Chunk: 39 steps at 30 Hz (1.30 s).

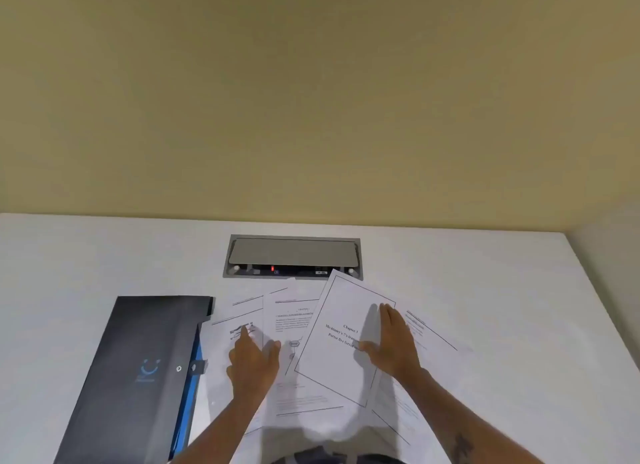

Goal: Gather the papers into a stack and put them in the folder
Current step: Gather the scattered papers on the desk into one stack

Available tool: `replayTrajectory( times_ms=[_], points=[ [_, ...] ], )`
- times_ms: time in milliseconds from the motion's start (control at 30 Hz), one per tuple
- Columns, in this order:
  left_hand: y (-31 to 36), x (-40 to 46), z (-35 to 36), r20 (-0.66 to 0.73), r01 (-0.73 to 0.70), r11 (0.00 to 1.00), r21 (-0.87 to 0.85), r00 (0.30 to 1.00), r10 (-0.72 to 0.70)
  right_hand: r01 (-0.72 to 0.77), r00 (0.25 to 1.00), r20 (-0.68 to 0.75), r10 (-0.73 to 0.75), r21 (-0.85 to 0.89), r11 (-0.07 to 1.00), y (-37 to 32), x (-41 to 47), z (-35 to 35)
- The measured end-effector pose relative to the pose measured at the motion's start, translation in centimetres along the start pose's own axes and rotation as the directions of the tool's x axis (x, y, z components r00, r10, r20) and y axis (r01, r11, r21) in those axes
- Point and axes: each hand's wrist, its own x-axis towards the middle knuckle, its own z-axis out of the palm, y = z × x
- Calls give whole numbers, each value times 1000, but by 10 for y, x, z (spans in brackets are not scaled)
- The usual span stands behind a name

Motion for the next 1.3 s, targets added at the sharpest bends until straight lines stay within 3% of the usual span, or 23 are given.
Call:
replayTrajectory(
  times_ms=[67, 167, 400, 733, 1300],
  points=[
    [2, 8, 2, -26, 43, 998, -45, 999, -44, -53, 999, -2, 53, 14, 998, 0, 11, -4],
    [3, 13, 8, -24, 87, 995, -58, 996, -89, -130, 985, 106, 136, -59, 990, -3, 22, -9],
    [11, 14, 20, 14, 138, 989, -59, 990, -137, -189, 960, 185, 211, -126, 974, 5, 29, 4],
    [24, 7, 31, 180, 154, 880, -449, 980, -79, -142, 967, 195, 166, -133, 981, -3, 27, 10],
    [52, 4, 39, 237, 82, 909, -410, 971, 19, 64, 966, 252, -61, -4, 998, -9, 13, 25]
  ],
)
